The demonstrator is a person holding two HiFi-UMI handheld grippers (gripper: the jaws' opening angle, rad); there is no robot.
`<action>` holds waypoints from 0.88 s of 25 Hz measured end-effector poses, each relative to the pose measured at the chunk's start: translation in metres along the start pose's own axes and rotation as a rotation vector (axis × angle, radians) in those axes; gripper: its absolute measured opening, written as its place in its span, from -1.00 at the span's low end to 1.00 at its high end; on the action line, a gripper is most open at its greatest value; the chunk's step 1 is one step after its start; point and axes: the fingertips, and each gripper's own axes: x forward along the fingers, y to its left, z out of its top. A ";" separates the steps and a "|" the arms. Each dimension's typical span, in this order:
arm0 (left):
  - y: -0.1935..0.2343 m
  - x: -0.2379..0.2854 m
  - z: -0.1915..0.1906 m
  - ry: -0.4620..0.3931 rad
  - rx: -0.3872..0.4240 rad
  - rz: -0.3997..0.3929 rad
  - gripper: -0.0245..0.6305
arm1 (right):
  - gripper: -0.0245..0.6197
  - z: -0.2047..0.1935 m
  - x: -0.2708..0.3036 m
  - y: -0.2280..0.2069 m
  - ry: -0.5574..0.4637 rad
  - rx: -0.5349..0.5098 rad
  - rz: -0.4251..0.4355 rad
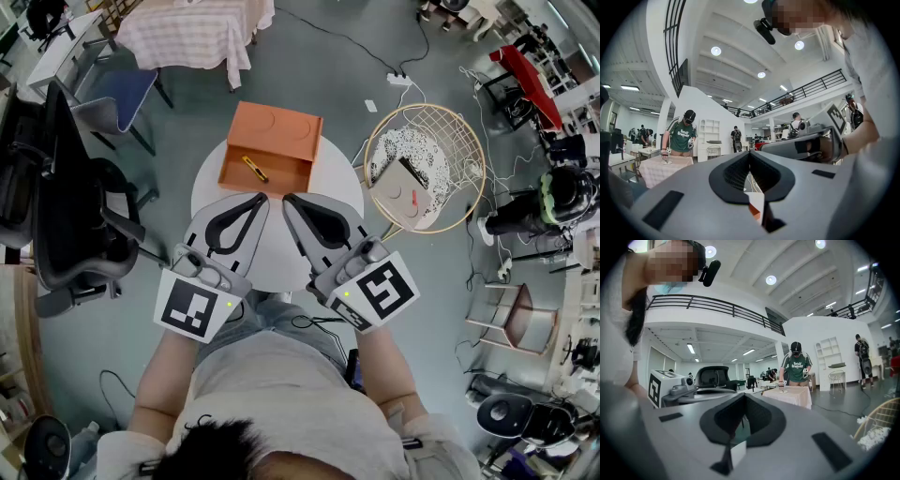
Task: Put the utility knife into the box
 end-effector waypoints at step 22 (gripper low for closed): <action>0.048 -0.006 -0.002 0.003 -0.005 0.033 -0.90 | -0.90 0.005 0.052 0.004 0.009 -0.004 0.040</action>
